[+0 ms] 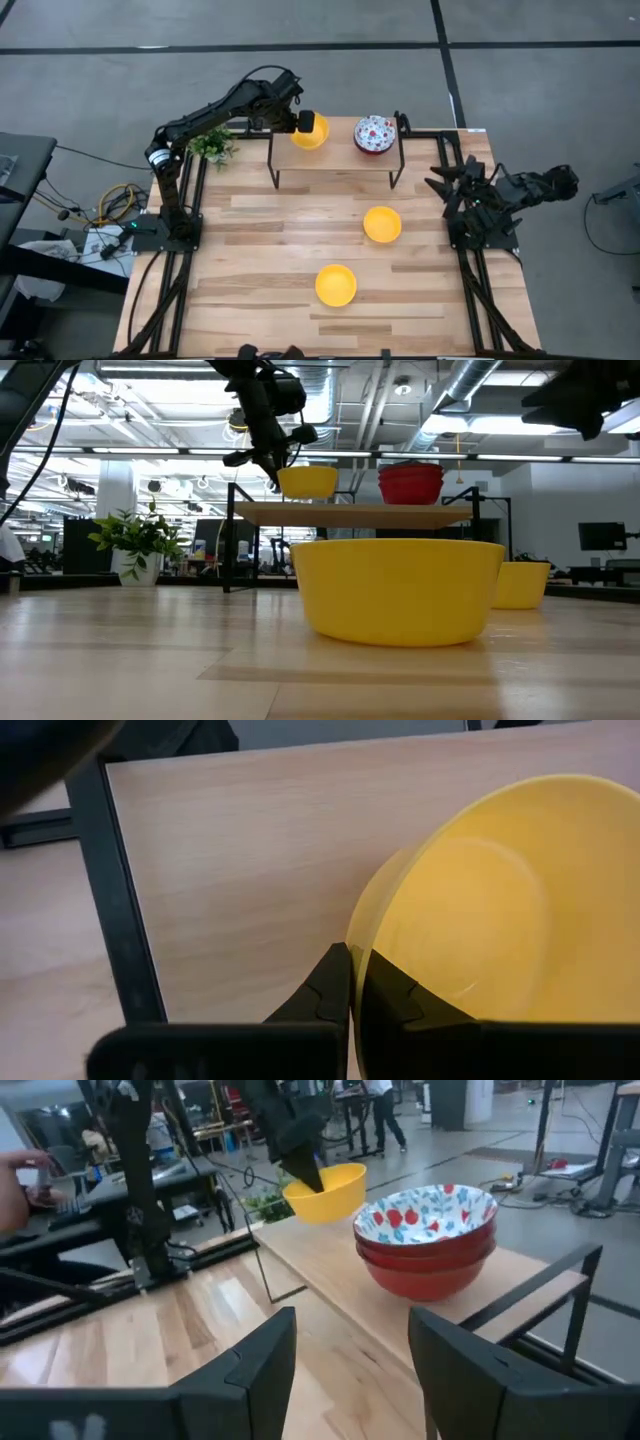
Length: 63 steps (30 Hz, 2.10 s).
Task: Pick & Place Mini bowls
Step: Put the bottom right yellow bowl on the shelf
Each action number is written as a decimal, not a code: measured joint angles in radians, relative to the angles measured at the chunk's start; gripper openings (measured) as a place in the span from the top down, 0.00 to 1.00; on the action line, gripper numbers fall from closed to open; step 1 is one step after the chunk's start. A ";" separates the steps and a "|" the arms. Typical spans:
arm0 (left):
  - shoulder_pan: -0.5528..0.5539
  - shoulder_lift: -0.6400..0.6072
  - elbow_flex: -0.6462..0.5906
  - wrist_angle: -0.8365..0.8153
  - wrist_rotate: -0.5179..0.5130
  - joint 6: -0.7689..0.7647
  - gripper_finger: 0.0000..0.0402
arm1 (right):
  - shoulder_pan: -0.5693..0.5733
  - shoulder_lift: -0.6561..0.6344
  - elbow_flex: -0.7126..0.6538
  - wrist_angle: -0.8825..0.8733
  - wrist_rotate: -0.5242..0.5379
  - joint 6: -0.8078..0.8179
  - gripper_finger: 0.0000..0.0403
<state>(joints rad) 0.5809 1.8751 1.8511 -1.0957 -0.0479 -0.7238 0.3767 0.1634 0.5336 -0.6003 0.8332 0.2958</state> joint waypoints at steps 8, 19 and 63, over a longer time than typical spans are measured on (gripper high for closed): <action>0.011 0.000 0.000 0.005 0.000 0.002 0.99 | 0.000 -0.031 -0.054 0.012 -0.040 0.033 0.55; 0.008 0.000 0.000 0.004 -0.002 0.001 0.99 | 0.000 -0.063 -0.148 0.146 -0.077 0.045 0.55; -0.021 0.010 -0.055 0.033 -0.011 -0.006 0.97 | 0.000 -0.062 -0.147 0.145 -0.078 0.035 0.55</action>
<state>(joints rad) 0.5603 1.8854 1.7962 -1.0626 -0.0589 -0.7303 0.3767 0.1013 0.3866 -0.4549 0.7555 0.3305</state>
